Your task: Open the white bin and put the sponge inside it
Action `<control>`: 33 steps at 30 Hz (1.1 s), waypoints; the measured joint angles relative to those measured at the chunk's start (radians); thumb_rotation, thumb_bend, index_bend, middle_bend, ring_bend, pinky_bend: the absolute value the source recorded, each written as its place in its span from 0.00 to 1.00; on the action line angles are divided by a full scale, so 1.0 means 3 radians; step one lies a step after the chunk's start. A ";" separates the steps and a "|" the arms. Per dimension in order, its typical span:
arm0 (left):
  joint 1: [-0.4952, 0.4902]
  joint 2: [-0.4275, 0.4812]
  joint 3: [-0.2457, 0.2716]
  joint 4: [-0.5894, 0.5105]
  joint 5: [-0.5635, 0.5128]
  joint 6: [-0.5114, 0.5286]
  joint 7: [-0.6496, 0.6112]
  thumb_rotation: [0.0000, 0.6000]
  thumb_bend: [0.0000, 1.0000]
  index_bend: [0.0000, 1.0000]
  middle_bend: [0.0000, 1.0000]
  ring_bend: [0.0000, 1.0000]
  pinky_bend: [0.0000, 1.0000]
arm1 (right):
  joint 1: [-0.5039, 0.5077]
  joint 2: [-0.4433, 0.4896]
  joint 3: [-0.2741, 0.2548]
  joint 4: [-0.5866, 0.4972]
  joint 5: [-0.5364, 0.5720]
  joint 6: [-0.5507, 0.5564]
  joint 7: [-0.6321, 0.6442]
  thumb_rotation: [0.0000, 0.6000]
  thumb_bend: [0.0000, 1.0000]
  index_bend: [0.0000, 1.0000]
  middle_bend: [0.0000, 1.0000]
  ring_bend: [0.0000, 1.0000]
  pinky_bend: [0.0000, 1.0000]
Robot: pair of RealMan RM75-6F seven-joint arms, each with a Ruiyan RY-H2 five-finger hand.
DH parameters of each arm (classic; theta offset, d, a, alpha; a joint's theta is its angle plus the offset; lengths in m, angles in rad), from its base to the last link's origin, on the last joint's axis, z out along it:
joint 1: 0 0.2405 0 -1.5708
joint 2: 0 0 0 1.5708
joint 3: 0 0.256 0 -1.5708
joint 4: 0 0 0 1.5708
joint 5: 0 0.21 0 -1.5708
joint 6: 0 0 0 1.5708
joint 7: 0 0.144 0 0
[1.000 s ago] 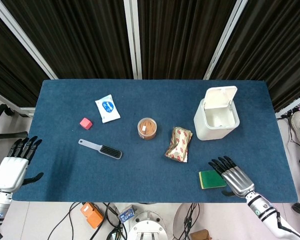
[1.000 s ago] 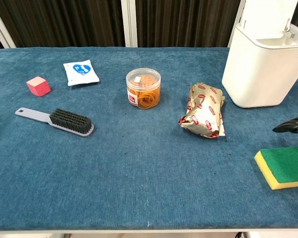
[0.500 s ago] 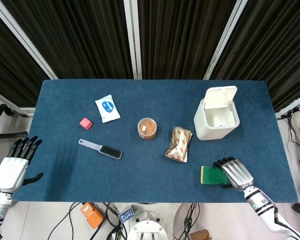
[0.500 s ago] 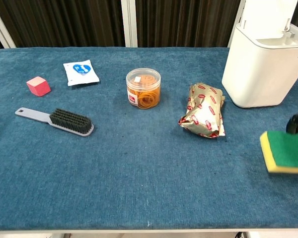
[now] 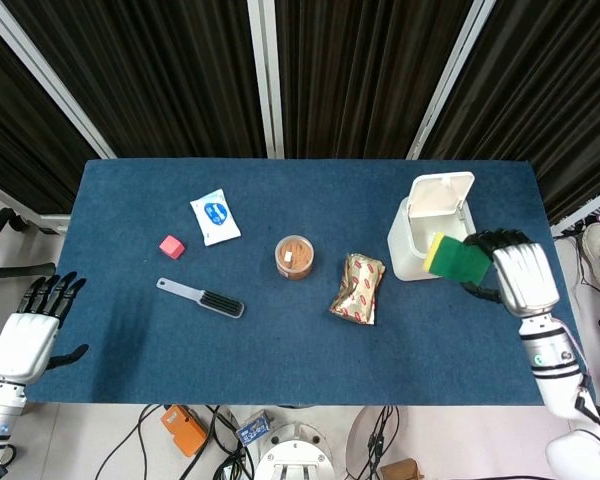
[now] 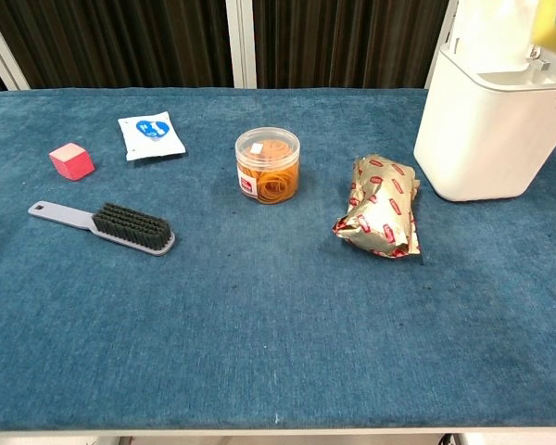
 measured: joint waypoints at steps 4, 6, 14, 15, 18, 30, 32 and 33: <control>-0.0011 -0.0001 -0.0004 -0.0004 -0.0016 -0.0023 0.0010 1.00 0.10 0.00 0.00 0.00 0.00 | 0.0183 0.0056 0.0153 -0.0091 0.0536 -0.0215 -0.0385 1.00 0.35 0.57 0.54 0.37 0.37; -0.0012 0.0000 -0.0004 -0.0005 -0.0019 -0.0028 0.0012 1.00 0.10 0.00 0.00 0.00 0.00 | 0.0304 0.0046 0.0211 -0.0105 0.0833 -0.0341 -0.0594 1.00 0.35 0.49 0.51 0.33 0.34; 0.0003 0.0022 -0.0003 -0.0004 -0.0021 0.0003 -0.0046 1.00 0.10 0.00 0.00 0.00 0.00 | 0.0799 -0.0257 0.0275 0.0064 0.1588 -0.0673 -0.1230 1.00 0.35 0.04 0.26 0.11 0.24; 0.0006 0.0026 -0.0004 -0.0002 -0.0020 0.0011 -0.0060 1.00 0.10 0.00 0.00 0.00 0.00 | 0.0825 -0.0288 0.0262 0.0087 0.1614 -0.0686 -0.1282 1.00 0.35 0.01 0.22 0.08 0.22; 0.0009 0.0040 -0.0009 0.0005 -0.0021 0.0022 -0.0098 1.00 0.10 0.00 0.00 0.00 0.00 | 0.0885 -0.0357 0.0191 0.0142 0.1638 -0.0721 -0.1328 1.00 0.35 0.00 0.13 0.02 0.19; 0.0004 0.0046 -0.0017 -0.0005 -0.0028 0.0019 -0.0105 1.00 0.10 0.00 0.00 0.00 0.00 | 0.0458 -0.0062 -0.0099 -0.0136 0.0846 -0.0266 -0.0827 1.00 0.35 0.00 0.03 0.00 0.10; 0.0006 0.0042 -0.0019 -0.0005 -0.0030 0.0025 -0.0098 1.00 0.10 0.00 0.00 0.00 0.00 | 0.0244 -0.0014 -0.0266 -0.0170 0.0516 -0.0014 -0.0738 1.00 0.35 0.00 0.00 0.00 0.02; 0.0007 0.0040 -0.0019 -0.0007 -0.0029 0.0028 -0.0097 1.00 0.10 0.00 0.00 0.00 0.00 | 0.0131 0.0000 -0.0358 -0.0176 0.0366 0.0115 -0.0713 1.00 0.35 0.00 0.00 0.00 0.01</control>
